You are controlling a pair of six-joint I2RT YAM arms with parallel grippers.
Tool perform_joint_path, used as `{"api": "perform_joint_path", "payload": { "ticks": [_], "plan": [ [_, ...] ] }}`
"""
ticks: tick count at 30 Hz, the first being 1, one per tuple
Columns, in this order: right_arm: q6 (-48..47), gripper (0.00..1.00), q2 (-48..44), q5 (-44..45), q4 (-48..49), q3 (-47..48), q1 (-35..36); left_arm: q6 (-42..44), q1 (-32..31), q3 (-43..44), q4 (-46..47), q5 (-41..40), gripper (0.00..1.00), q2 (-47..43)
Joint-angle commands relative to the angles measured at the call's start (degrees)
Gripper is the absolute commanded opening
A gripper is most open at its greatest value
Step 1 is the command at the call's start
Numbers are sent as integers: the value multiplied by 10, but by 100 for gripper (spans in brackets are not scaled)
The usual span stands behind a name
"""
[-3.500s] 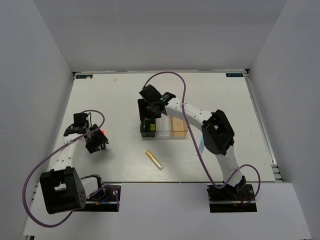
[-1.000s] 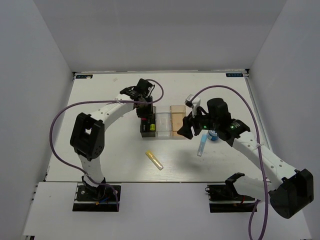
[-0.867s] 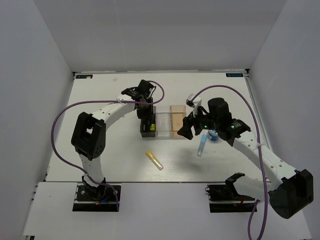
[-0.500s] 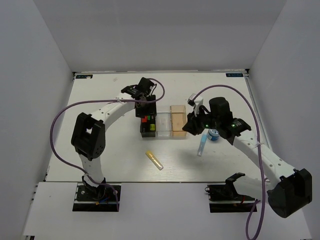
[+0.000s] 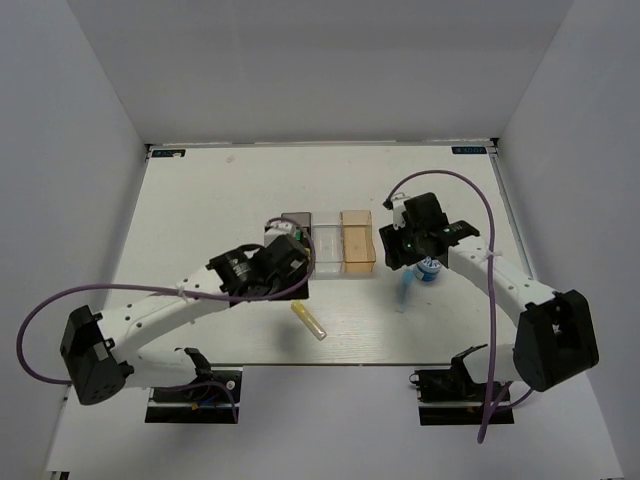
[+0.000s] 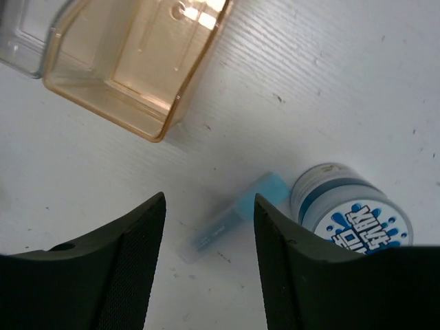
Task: Sort the stationery into containers
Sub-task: Pick up the pen from the center of the board.
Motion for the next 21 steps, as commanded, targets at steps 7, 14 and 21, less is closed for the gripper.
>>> {"api": "perform_joint_path", "payload": {
  "ticks": [7, 14, 21],
  "plan": [
    [103, 58, 59, 92, -30, 4, 5, -185, -66, -99, 38, -87, 73, 9],
    [142, 56, 68, 96, -37, -20, -4, -220, -86, -100, 80, -100, 72, 85],
    [157, 56, 64, 60, -34, -23, -6, -257, -87, -105, 113, -88, 71, 142]
  ]
}}
